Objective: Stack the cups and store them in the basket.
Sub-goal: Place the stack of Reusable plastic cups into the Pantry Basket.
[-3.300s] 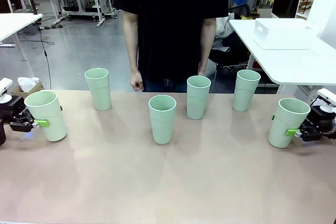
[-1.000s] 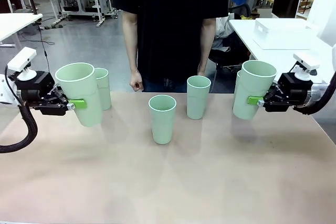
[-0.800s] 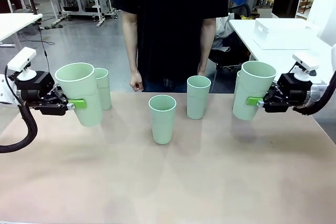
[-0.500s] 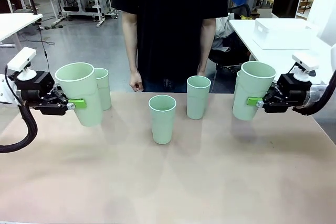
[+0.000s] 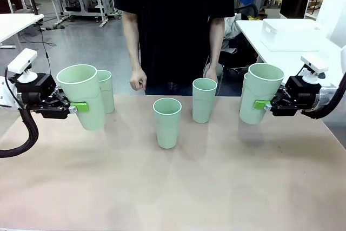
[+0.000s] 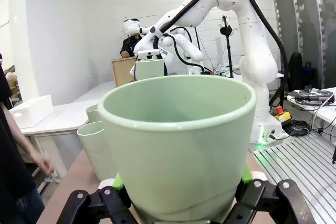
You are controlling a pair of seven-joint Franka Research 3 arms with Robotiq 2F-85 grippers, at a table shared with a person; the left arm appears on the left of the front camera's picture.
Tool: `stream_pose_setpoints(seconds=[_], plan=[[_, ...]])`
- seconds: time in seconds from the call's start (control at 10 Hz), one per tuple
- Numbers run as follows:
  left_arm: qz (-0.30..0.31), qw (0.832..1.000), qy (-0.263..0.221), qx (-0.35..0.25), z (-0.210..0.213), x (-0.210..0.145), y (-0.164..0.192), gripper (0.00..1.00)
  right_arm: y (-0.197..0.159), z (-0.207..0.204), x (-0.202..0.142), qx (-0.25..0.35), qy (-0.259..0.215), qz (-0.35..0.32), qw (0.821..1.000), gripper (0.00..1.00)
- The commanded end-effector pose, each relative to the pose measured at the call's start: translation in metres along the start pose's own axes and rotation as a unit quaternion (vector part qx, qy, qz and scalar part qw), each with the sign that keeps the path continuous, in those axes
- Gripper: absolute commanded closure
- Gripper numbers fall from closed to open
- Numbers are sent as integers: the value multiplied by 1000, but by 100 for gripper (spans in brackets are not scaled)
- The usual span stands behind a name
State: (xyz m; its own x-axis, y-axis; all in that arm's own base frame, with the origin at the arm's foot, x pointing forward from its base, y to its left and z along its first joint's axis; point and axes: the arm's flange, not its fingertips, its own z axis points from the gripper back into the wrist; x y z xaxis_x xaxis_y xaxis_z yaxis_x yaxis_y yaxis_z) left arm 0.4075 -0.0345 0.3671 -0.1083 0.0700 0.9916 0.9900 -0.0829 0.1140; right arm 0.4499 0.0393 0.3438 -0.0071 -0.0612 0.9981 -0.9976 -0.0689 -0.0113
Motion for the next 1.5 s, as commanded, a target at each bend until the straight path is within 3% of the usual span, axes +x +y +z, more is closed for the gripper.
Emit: stream_pose_setpoints(seconds=[0.0,1.4], plan=[[0,1000,-3,-1,0,6,0,13,0,-2,2,2,1,2,1000,15],[0,1000,-3,-1,0,6,0,13,0,-2,2,2,1,2,1000,15]])
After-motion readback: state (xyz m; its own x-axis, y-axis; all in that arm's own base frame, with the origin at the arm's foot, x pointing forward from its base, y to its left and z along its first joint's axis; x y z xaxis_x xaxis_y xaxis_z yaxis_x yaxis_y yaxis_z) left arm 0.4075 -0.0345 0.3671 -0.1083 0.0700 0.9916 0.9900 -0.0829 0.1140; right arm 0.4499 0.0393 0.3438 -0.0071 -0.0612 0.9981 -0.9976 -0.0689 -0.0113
